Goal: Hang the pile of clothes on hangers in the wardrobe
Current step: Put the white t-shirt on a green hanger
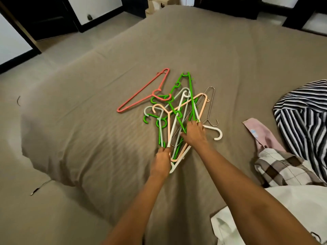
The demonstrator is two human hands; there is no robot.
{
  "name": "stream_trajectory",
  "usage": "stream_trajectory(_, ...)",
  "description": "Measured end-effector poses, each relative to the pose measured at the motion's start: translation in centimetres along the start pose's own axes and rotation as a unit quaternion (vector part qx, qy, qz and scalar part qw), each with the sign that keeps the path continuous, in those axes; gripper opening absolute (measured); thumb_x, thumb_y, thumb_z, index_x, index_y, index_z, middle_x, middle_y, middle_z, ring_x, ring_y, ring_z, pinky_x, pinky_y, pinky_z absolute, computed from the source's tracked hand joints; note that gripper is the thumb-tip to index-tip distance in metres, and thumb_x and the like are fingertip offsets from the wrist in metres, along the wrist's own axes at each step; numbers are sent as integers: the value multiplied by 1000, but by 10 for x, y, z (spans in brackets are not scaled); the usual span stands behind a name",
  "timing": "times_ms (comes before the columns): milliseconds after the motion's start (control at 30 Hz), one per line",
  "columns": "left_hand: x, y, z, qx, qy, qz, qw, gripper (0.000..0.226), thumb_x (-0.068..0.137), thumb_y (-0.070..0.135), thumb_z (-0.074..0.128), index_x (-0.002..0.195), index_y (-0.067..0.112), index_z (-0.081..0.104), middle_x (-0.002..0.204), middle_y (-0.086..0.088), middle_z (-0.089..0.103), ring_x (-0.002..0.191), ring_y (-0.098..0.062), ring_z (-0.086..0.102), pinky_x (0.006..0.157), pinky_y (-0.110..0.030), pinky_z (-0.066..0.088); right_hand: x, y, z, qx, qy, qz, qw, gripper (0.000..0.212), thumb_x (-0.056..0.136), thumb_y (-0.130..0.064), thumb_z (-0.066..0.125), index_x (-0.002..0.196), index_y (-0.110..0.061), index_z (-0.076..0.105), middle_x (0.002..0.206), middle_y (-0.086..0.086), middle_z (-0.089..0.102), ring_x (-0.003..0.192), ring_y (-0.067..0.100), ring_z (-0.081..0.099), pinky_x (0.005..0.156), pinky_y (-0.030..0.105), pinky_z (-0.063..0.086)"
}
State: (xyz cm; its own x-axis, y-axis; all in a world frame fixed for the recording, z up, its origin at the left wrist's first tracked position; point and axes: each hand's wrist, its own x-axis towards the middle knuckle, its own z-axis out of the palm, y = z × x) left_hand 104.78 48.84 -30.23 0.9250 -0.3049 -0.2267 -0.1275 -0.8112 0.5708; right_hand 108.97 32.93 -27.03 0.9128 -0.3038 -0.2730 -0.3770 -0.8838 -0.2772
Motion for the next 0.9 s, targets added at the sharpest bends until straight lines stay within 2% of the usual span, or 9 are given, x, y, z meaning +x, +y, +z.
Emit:
stream_trajectory(100,-5,0,1,7,1,2,1000,54,83,-5,42,129,18,56,116,-15,54,103,-35,56,92,-43,46,-6,-3,-7,-13,-12,-1,1000,40,98,-35,40,112,-5,62,119,18,59,120,32,47,102,39,29)
stream_trajectory(200,-8,4,-4,6,-1,-9,1000,53,84,-2,42,130,19,55,118,-14,53,103,-34,56,91,-39,46,-32,6,-18,45,111,-6,993,39,98,-26,35,108,-1,63,112,18,61,113,32,48,99,38,29)
stream_trajectory(333,-9,15,-17,21,8,-5,1000,48,86,-3,41,127,18,57,111,-16,57,97,-35,59,85,-40,47,-62,32,-18,89,214,-6,973,57,85,-39,23,89,-5,68,89,17,62,87,38,55,83,40,31)
stream_trajectory(433,-2,27,-25,28,-6,-3,1000,56,82,-5,41,128,22,55,110,-15,58,95,-34,60,82,-40,50,-88,56,-29,2,288,19,957,40,82,-33,38,80,-8,69,80,13,60,72,35,54,67,39,40)
stream_trajectory(533,2,38,-28,81,-44,9,996,54,85,-4,43,133,20,51,113,-19,58,101,-35,58,85,-38,46,-113,77,-47,-81,342,25,936,13,73,-19,70,69,-7,66,73,12,57,65,32,51,56,36,41)
stream_trajectory(633,-2,50,-31,166,-54,25,984,40,93,8,43,131,16,48,115,-19,58,107,-35,57,87,-39,44,-126,92,-61,-137,379,29,915,8,67,-9,68,63,-9,61,68,9,54,63,28,49,55,34,35)
stream_trajectory(700,-8,57,-31,233,-10,57,971,32,89,12,55,120,16,55,103,-14,65,95,-32,64,76,-37,50,-131,97,-69,-149,394,26,906,6,67,-8,61,61,-10,60,67,7,52,62,27,48,53,33,36)
stream_trajectory(800,-14,54,-19,282,24,94,955,39,43,6,90,76,14,70,52,-7,58,40,-27,58,34,-25,43,-132,98,-84,-138,395,40,907,9,67,-6,68,64,-10,61,71,7,56,63,27,50,52,33,38)
stream_trajectory(900,-15,34,-2,281,25,79,956,43,32,9,94,68,18,72,45,-3,53,30,-22,52,28,-19,35,-129,91,-102,-122,395,44,910,17,62,-3,77,64,-9,61,69,7,55,62,27,50,50,32,37)
